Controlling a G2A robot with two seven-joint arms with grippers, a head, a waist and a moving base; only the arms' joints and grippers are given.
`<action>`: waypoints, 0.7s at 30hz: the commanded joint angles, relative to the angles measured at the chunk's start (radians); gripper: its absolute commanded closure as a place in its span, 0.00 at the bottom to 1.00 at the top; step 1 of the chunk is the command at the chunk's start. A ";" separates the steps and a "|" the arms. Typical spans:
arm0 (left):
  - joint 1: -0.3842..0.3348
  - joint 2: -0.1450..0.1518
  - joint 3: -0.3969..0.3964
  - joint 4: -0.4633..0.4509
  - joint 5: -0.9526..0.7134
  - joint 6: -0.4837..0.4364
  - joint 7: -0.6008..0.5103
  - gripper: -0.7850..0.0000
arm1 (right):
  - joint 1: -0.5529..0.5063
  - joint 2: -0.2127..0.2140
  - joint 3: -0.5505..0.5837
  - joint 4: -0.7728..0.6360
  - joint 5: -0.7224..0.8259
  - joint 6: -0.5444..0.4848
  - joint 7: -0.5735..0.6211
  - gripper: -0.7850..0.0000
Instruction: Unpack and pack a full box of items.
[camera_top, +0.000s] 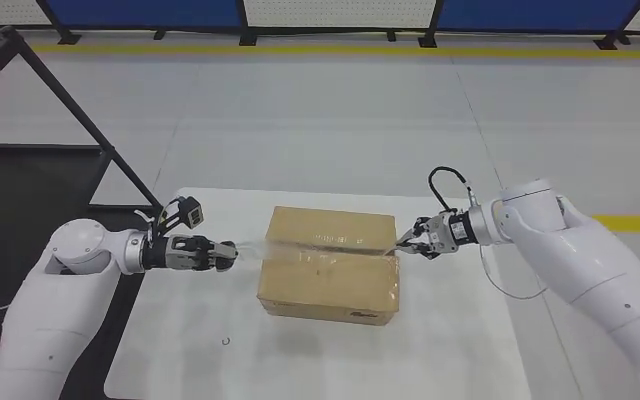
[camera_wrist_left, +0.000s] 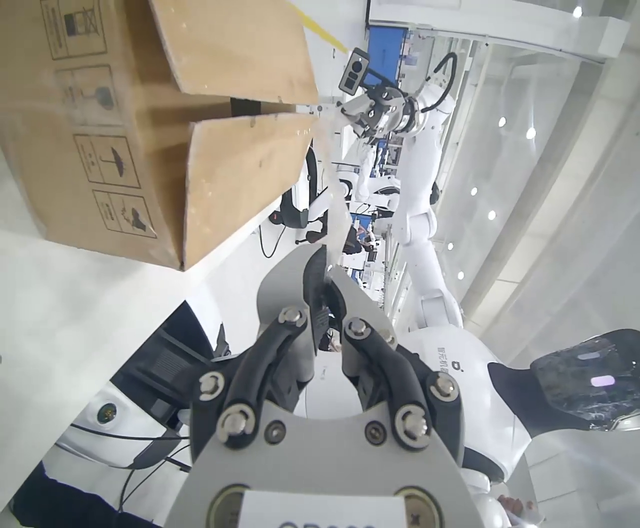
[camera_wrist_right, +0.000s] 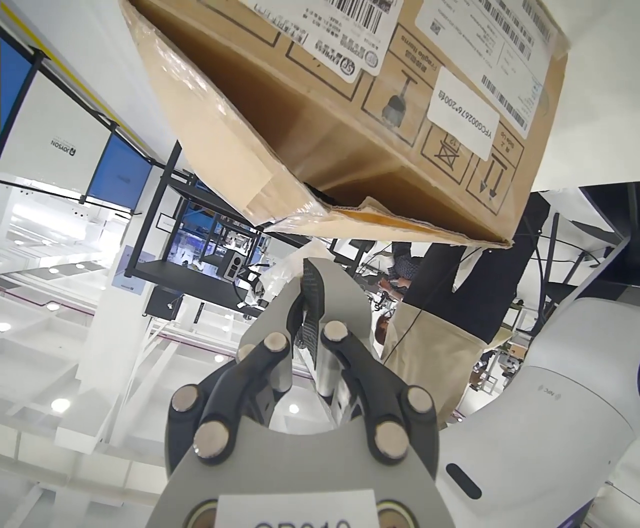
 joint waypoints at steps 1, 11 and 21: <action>-0.008 -0.001 0.014 0.013 -0.007 -0.002 0.000 1.00 | 0.006 -0.003 -0.021 0.012 0.024 0.000 0.000 1.00; -0.060 -0.016 0.092 0.089 -0.042 -0.006 0.000 1.00 | 0.080 -0.019 -0.167 0.066 0.158 0.000 0.000 1.00; -0.106 -0.029 0.162 0.166 -0.056 -0.019 0.000 1.00 | 0.135 -0.020 -0.272 0.123 0.234 0.000 -0.001 1.00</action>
